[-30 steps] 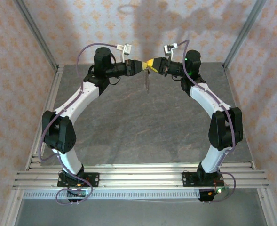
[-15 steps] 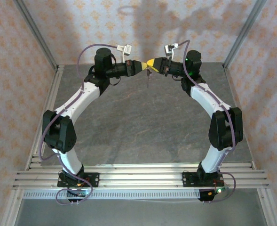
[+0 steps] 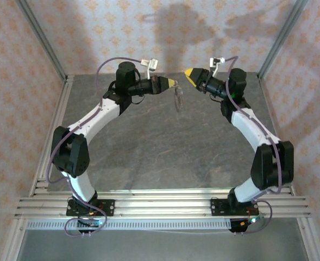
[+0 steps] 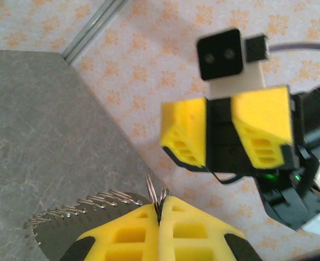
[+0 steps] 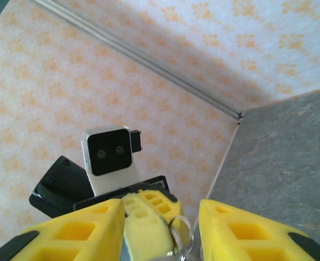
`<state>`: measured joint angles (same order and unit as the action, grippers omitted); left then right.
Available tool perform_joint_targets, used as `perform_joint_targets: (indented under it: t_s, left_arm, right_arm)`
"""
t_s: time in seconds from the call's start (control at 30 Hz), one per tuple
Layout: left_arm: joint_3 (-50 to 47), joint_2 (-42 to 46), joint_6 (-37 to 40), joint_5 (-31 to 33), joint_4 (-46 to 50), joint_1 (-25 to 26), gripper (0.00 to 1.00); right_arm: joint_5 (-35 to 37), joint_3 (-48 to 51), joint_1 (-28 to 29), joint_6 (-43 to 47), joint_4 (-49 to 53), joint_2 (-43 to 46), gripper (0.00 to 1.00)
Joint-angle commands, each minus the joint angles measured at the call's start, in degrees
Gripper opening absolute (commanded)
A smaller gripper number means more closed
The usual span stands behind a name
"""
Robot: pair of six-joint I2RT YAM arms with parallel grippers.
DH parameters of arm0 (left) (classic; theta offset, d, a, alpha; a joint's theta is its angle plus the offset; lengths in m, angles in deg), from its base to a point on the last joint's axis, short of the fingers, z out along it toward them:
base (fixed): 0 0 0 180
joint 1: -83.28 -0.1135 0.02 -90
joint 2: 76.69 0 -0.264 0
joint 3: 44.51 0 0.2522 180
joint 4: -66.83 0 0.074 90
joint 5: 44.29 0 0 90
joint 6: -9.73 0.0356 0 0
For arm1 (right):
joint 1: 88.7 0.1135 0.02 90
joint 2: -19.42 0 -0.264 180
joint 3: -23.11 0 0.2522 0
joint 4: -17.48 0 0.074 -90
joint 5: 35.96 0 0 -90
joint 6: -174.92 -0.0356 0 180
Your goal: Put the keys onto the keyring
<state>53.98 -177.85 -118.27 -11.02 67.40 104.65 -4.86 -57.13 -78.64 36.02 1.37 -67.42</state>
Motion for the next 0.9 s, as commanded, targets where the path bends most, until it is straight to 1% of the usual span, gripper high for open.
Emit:
perform_joint_targets:
  t_s: [0.0, 0.1, 0.2, 0.43, 0.67, 0.87]
  left_arm:
    - [-1.6, 4.3, -2.2, 2.0, -6.5, 0.0, 0.00]
    - [-2.4, 5.0, -2.9, 2.5, -7.3, 0.2, 0.00]
    - [-2.3, 5.5, -2.8, 2.5, -7.1, 0.6, 0.00]
    - [-2.3, 5.6, -2.1, 3.3, -6.5, 1.2, 0.00]
    - [-5.7, 7.4, -3.0, 5.1, -9.6, 1.3, 0.00]
    - [-6.7, 8.2, -3.9, 5.1, -11.4, 1.3, 0.00]
  right_arm:
    - [7.1, 5.5, 0.2, 4.1, 0.2, 5.1, 0.42]
    - [9.1, 10.1, 0.7, 5.2, -0.1, 8.0, 0.44]
    - [10.6, 12.4, 2.0, 7.5, 1.6, 9.6, 0.45]
    - [13.2, 11.8, 4.9, 15.7, 10.1, 10.4, 0.45]
    - [14.3, 10.6, 6.5, 23.0, 17.2, 11.0, 0.46]
    - [17.2, 12.8, 7.2, 25.0, 18.5, 13.7, 0.46]
